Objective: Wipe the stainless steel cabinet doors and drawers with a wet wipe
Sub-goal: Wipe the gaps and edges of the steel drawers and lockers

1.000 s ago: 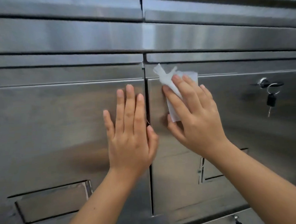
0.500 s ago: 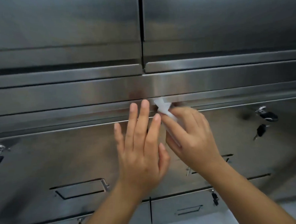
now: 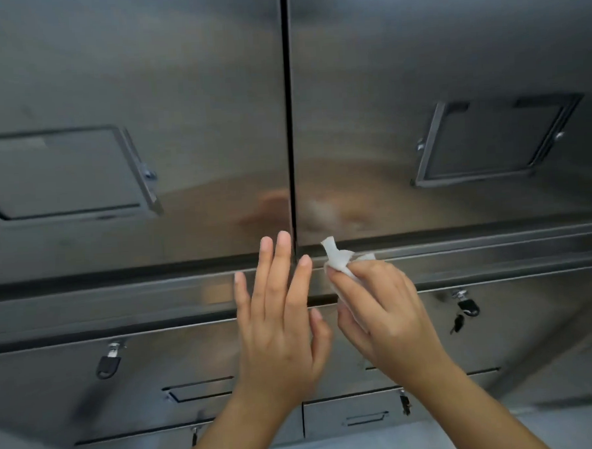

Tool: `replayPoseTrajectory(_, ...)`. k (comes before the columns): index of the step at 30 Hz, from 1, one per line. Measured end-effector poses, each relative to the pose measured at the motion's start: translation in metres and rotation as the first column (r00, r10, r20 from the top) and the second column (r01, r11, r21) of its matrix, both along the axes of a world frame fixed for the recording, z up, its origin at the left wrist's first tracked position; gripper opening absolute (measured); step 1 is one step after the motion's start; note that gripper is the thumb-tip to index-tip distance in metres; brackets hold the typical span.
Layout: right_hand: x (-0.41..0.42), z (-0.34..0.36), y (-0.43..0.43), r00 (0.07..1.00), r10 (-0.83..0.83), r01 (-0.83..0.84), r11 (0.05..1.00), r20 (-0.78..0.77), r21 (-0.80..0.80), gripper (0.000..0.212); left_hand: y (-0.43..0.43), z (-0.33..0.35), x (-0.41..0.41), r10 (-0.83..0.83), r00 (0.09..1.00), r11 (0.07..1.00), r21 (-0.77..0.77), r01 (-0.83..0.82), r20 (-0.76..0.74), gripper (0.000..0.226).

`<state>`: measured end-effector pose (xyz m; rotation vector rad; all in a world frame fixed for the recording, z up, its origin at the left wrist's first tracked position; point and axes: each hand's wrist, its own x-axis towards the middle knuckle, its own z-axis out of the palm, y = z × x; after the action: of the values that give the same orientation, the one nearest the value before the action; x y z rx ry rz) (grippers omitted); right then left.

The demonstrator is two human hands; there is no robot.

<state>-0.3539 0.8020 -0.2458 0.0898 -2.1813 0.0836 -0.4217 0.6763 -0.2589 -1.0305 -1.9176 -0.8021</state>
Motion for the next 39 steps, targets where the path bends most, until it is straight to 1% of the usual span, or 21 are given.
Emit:
replayPoseTrajectory(5, 0.011, 0.062, -0.003, 0.996, 0.062, -0.064, 0.998, -0.068, -0.021, 0.031, -0.005, 0.069, 0.007, -0.002, 0.997, 0.999, 0.045, 0.005, -0.072, 0.049)
replayPoseTrajectory(9, 0.018, 0.110, -0.011, 0.991, 0.041, -0.043, 0.999, -0.127, -0.011, 0.033, -0.015, 0.123, 0.013, -0.021, 0.992, 0.997, 0.075, 0.031, -0.127, 0.051)
replayPoseTrajectory(14, 0.023, 0.172, -0.027, 0.977, 0.016, -0.010, 0.999, -0.210, 0.031, 0.031, -0.033, 0.183, 0.019, 0.007, 0.982, 0.995, 0.102, 0.013, -0.191, 0.052)
replayPoseTrajectory(18, 0.024, 0.211, -0.043, 0.963, 0.000, 0.021, 0.997, -0.269, 0.076, 0.030, -0.050, 0.220, 0.021, 0.031, 0.980, 0.997, 0.079, -0.016, -0.195, 0.056)
replayPoseTrajectory(23, 0.020, 0.251, -0.061, 0.939, -0.015, 0.063, 0.990, -0.343, 0.128, 0.029, -0.069, 0.258, 0.015, 0.058, 0.969, 0.998, 0.036, -0.051, -0.240, 0.056)
replayPoseTrajectory(28, 0.013, 0.280, -0.069, 0.927, -0.041, 0.116, 0.977, -0.374, 0.179, 0.030, -0.076, 0.285, 0.003, 0.051, 0.957, 0.999, 0.014, -0.049, -0.286, 0.056)
replayPoseTrajectory(33, 0.005, 0.305, -0.065, 0.945, -0.065, 0.152, 0.956, -0.321, 0.252, 0.034, -0.065, 0.310, -0.015, 0.040, 0.947, 0.999, 0.013, -0.038, -0.319, 0.054)
replayPoseTrajectory(39, -0.015, 0.347, -0.043, 0.946, -0.059, 0.139, 0.962, -0.320, 0.233, 0.028, -0.039, 0.344, -0.038, 0.068, 0.942, 0.997, 0.050, -0.054, -0.329, 0.055)
